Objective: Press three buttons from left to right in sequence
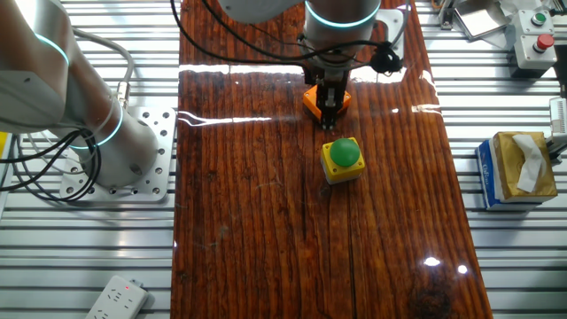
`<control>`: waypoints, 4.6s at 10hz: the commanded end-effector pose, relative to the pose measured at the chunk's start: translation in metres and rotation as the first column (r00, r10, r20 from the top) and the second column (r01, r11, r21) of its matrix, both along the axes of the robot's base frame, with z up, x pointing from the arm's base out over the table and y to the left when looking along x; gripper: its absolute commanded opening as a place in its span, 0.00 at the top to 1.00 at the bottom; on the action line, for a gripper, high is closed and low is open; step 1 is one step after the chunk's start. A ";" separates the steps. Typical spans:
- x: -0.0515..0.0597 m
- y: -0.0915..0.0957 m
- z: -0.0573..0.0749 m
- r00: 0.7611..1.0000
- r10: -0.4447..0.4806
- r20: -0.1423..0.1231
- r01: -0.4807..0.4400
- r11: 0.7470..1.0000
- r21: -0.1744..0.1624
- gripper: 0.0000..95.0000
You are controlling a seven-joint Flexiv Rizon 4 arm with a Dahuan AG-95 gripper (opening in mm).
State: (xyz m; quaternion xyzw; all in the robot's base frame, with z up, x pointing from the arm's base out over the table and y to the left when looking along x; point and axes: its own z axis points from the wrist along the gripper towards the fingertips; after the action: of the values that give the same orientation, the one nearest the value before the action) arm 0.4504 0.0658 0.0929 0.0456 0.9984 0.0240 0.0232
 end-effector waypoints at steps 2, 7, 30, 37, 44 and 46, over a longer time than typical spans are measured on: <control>0.001 0.002 0.000 1.000 0.005 -0.001 -0.005 1.000 0.002 0.00; 0.002 0.000 -0.006 1.000 0.011 0.011 -0.011 1.000 -0.002 0.20; 0.000 -0.003 -0.036 1.000 0.020 0.023 -0.020 1.000 -0.003 0.20; 0.000 -0.002 -0.040 1.000 0.021 0.023 -0.021 1.000 -0.007 0.20; 0.003 0.000 0.023 0.999 0.015 -0.037 -0.015 1.000 -0.005 0.20; 0.003 0.000 0.029 0.999 0.009 -0.036 -0.009 1.000 -0.006 0.20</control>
State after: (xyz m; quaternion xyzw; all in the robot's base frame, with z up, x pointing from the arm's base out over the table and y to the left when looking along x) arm 0.4484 0.0669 0.1299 0.0411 0.9989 0.0209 0.0019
